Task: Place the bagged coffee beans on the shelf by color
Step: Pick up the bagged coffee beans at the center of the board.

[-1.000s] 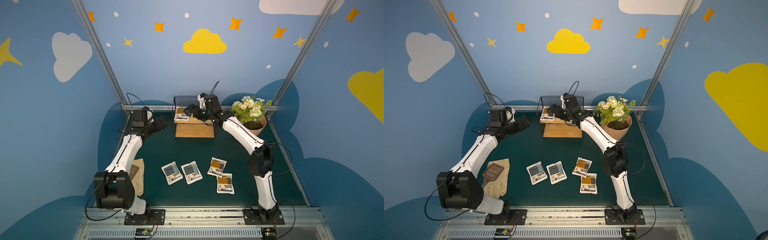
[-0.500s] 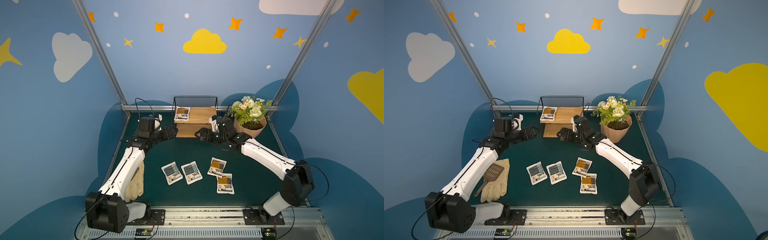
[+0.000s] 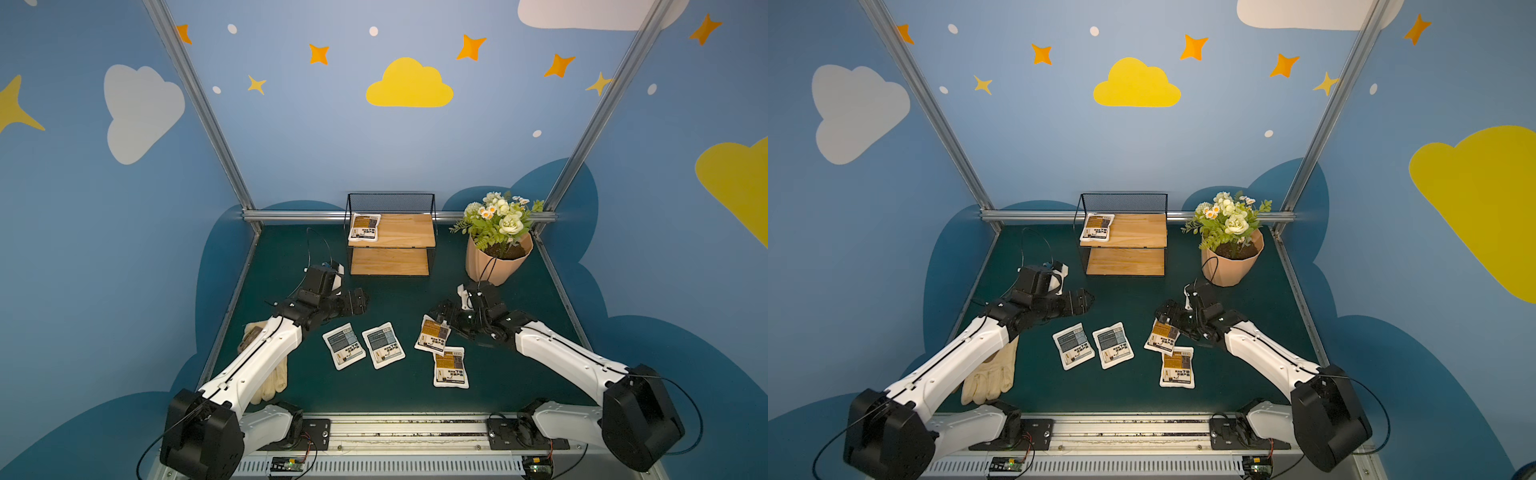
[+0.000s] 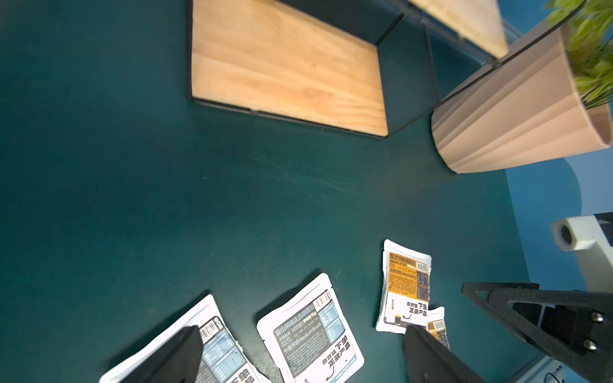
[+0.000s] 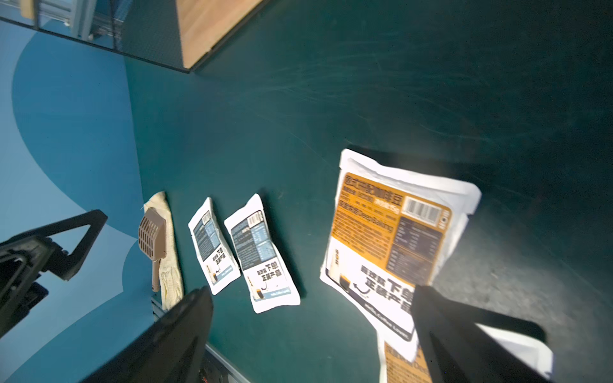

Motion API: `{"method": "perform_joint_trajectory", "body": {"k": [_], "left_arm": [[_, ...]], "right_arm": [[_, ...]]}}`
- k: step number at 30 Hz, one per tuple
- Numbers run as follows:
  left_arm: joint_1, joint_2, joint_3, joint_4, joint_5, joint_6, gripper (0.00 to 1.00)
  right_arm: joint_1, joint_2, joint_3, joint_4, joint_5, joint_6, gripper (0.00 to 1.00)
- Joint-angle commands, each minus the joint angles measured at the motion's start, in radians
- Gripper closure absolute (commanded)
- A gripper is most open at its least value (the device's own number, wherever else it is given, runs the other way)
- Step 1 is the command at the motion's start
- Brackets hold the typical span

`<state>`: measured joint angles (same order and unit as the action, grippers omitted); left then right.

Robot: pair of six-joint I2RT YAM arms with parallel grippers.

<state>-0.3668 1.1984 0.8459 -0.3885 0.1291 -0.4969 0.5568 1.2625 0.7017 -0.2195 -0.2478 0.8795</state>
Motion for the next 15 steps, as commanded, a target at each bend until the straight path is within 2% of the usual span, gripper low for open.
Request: {"method": "perform_joint_trajectory", "body": {"k": [1, 8, 15], "left_arm": [[-0.049, 0.039, -0.014, 0.057, -0.034, -0.037, 0.0], [-0.138, 0.166, 0.007, 0.081, -0.028, -0.062, 0.0], [-0.195, 0.231, 0.009, 0.119, -0.028, -0.08, 0.0]], "right_arm": [[-0.02, 0.013, -0.024, 0.031, -0.037, 0.03, 0.02], [-0.059, 0.125, -0.024, 0.053, -0.131, -0.042, 0.02], [-0.063, 0.203, -0.071, 0.119, -0.178, -0.021, 0.04]]}}
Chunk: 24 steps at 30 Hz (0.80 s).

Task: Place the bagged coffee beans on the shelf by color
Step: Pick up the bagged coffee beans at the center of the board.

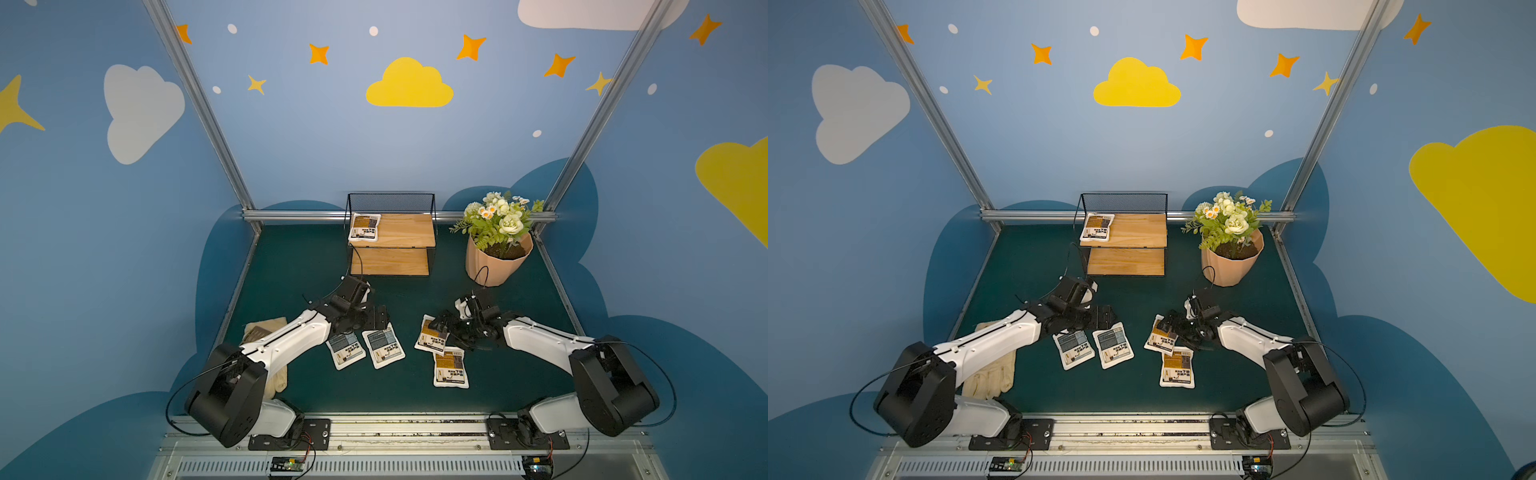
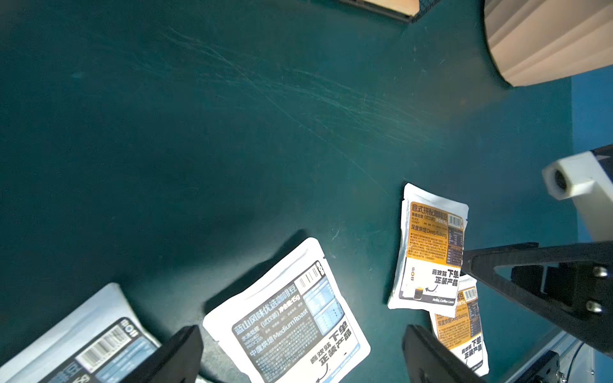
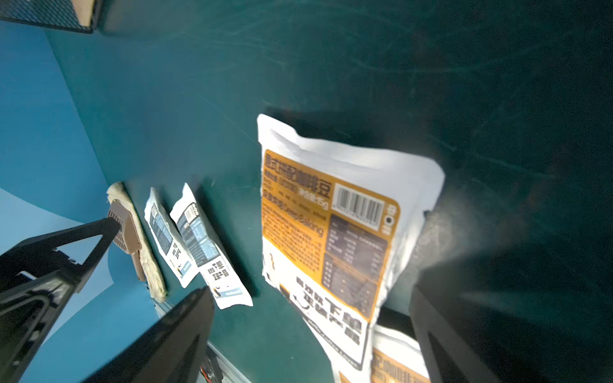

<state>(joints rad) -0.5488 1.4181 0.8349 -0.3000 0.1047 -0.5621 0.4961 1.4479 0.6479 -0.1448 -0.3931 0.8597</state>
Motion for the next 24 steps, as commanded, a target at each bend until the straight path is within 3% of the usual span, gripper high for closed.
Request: {"method": "perform_joint_trajectory", "body": {"k": [1, 9, 19, 24], "left_arm": [[-0.019, 0.017, 0.02, 0.034, -0.003, -0.016, 0.0], [-0.035, 0.033, 0.023, 0.042, 0.001, -0.018, 0.0], [-0.037, 0.033, 0.008, 0.056, 0.011, -0.03, 0.0], [-0.037, 0.031, 0.003, 0.06, 0.01, -0.035, 0.0]], "right_arm": [[-0.001, 0.024, -0.021, 0.051, -0.037, 0.001, 0.04], [-0.003, 0.07, -0.028, 0.11, -0.062, 0.021, 0.16], [-0.005, 0.14, -0.012, 0.188, -0.08, 0.051, 0.49], [-0.005, 0.176, 0.008, 0.207, -0.083, 0.058, 0.57]]}}
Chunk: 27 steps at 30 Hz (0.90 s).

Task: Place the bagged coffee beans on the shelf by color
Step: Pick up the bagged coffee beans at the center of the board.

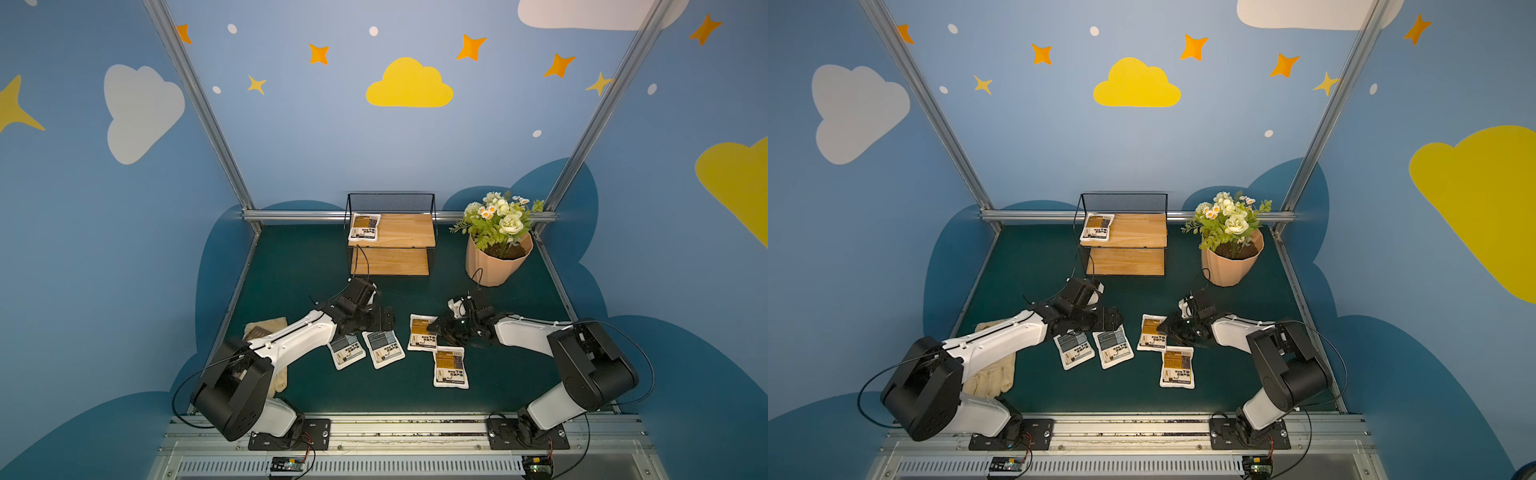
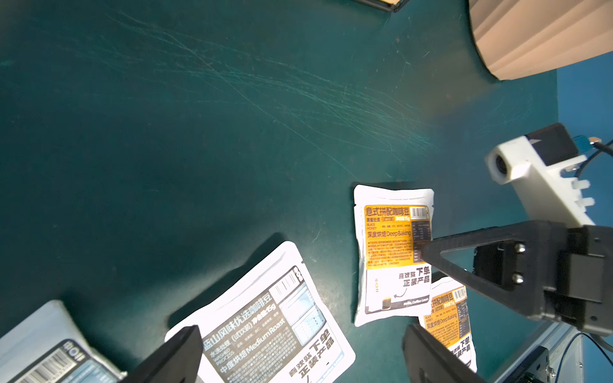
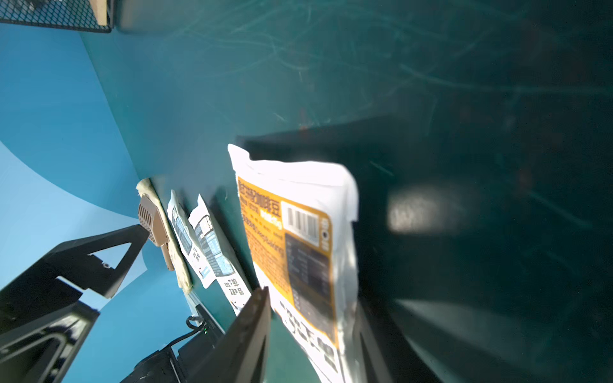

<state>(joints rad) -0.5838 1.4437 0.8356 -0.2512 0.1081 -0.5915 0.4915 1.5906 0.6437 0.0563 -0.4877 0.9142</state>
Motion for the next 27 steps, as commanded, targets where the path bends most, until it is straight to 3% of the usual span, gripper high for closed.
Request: {"method": "perform_joint_trajectory", "body": {"k": [1, 5, 12, 22, 27], "left_arm": [[-0.003, 0.006, 0.001, 0.012, 0.007, -0.006, 0.0], [-0.003, 0.009, -0.001, 0.015, 0.008, -0.009, 0.0], [-0.004, 0.014, 0.0, 0.02, 0.007, -0.01, 0.0], [0.009, 0.001, 0.042, -0.047, -0.043, -0.029, 0.0], [0.066, -0.054, 0.055, -0.086, -0.06, -0.023, 0.0]], "right_arm": [[-0.001, 0.04, 0.014, 0.008, 0.011, 0.003, 0.59], [-0.001, 0.061, 0.023, 0.014, 0.009, 0.003, 0.7], [-0.007, 0.08, 0.024, 0.031, 0.004, 0.005, 1.0], [-0.034, -0.014, 0.082, -0.047, -0.012, -0.02, 1.0], [-0.041, -0.092, 0.13, -0.117, -0.006, -0.042, 1.0]]}}
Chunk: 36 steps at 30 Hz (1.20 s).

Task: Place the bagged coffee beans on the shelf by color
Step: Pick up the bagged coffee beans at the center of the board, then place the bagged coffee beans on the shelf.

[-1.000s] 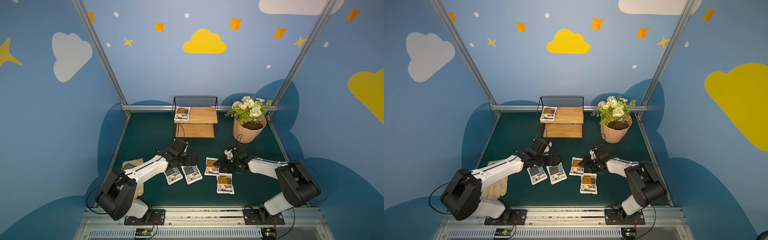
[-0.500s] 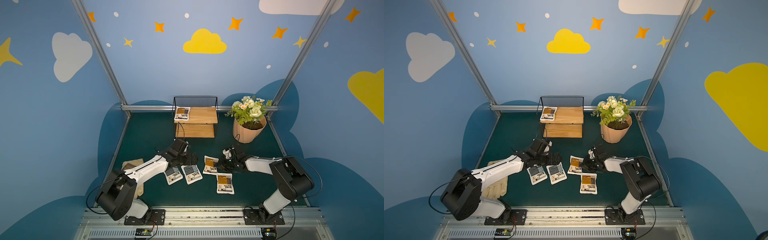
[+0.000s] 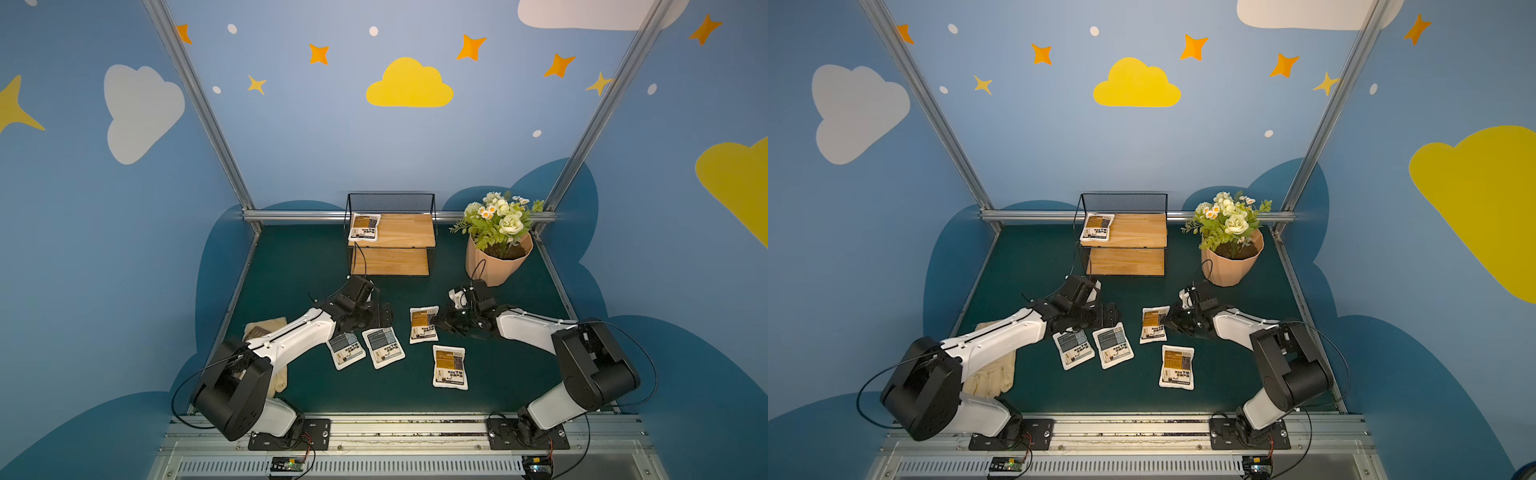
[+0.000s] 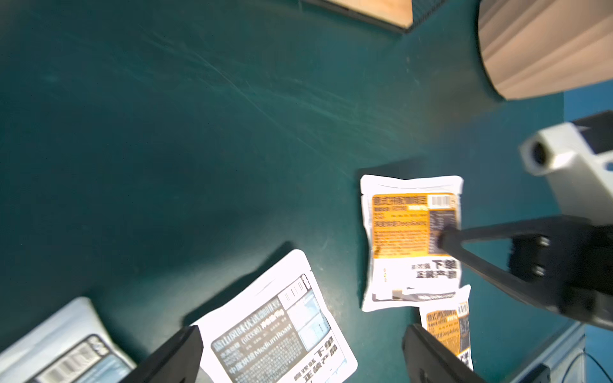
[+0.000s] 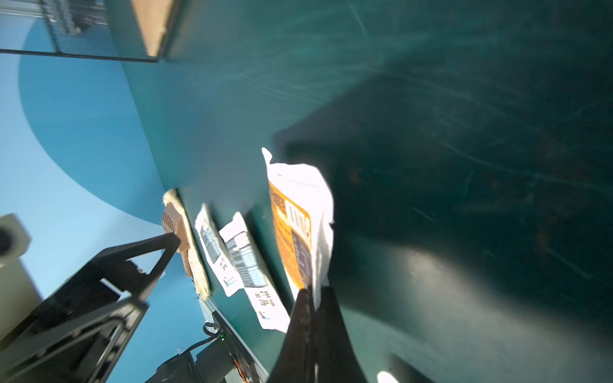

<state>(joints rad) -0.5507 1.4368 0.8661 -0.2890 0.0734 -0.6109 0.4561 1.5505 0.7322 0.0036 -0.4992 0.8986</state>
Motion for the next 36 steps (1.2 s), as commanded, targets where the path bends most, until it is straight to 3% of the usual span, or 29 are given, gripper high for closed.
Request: {"method": "perform_joint_trajectory", "body": {"k": [1, 10, 15, 26, 36], "left_arm": [[0.052, -0.064, 0.022, -0.058, -0.027, -0.008, 0.0], [0.233, -0.25, -0.013, -0.07, 0.008, 0.009, 0.0], [0.297, -0.279, 0.038, -0.101, 0.063, 0.05, 0.0], [0.353, -0.182, 0.212, -0.102, 0.211, 0.114, 0.0], [0.377, -0.063, 0.343, -0.077, 0.249, 0.126, 0.0]], "right_arm": [[-0.005, -0.066, 0.053, -0.08, 0.007, -0.031, 1.0], [-0.005, -0.139, 0.163, -0.144, -0.026, -0.032, 1.0], [0.008, -0.141, 0.26, -0.172, -0.039, -0.027, 1.0], [0.071, -0.017, 0.539, -0.188, -0.009, -0.034, 1.0], [0.064, 0.208, 0.888, -0.283, 0.054, -0.073, 1.0]]}}
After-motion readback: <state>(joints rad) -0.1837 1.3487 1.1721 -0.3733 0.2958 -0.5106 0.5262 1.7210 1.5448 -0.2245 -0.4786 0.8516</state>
